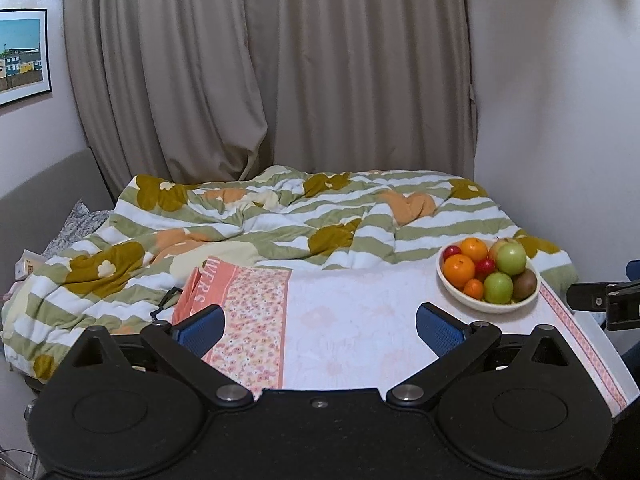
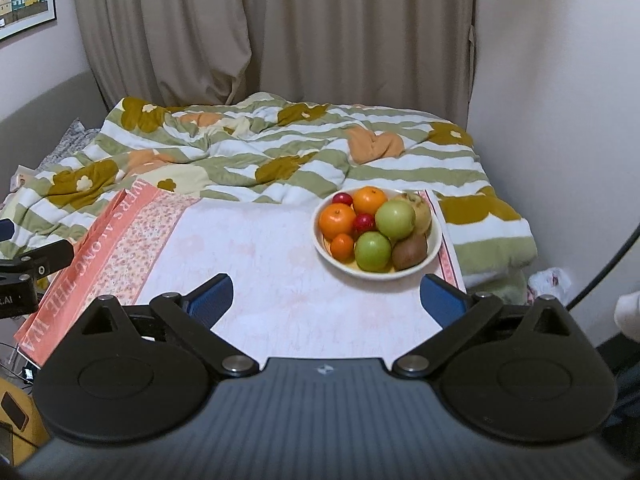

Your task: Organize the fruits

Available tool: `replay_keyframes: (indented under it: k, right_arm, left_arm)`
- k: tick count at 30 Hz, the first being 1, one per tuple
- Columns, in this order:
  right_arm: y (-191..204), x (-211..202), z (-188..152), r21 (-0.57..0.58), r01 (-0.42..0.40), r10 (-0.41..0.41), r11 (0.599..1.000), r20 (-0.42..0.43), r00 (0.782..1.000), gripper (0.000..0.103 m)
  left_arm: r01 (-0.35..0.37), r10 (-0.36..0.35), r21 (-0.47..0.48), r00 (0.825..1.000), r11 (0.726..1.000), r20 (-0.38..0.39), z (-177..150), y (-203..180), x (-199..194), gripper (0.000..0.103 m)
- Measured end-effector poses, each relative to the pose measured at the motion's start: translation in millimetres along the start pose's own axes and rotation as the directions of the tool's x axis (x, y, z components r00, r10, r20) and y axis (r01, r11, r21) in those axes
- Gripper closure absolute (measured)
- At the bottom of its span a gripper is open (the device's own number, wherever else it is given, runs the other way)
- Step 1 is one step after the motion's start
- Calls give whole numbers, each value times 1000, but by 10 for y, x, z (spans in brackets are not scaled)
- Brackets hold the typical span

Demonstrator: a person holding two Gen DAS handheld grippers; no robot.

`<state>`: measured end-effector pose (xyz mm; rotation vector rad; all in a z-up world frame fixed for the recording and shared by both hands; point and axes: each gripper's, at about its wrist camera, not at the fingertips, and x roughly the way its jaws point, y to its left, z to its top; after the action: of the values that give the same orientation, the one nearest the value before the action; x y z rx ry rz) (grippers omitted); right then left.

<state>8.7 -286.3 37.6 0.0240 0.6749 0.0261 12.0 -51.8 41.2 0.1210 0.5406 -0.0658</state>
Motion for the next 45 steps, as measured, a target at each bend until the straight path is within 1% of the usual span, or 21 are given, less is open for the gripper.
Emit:
replay_keyframes:
  k: [9,26,45]
  right_arm:
    - [81,-31,-105,4,13,-13,1000,-23,1000,0]
    - [111,3,-128,-2,13,-13,1000,-31,999,0]
    - [95,54,-113,20,26,-25,999,-47,999,0]
  left_arm:
    - [6,-6,1,1000,1000,-7,-59,23,-31,0]
    - [2,-2,-8,1000,1000,-27,-76,26,-5,0]
    - [4,-4,-11,999,1000,-35,-109,34,18,0]
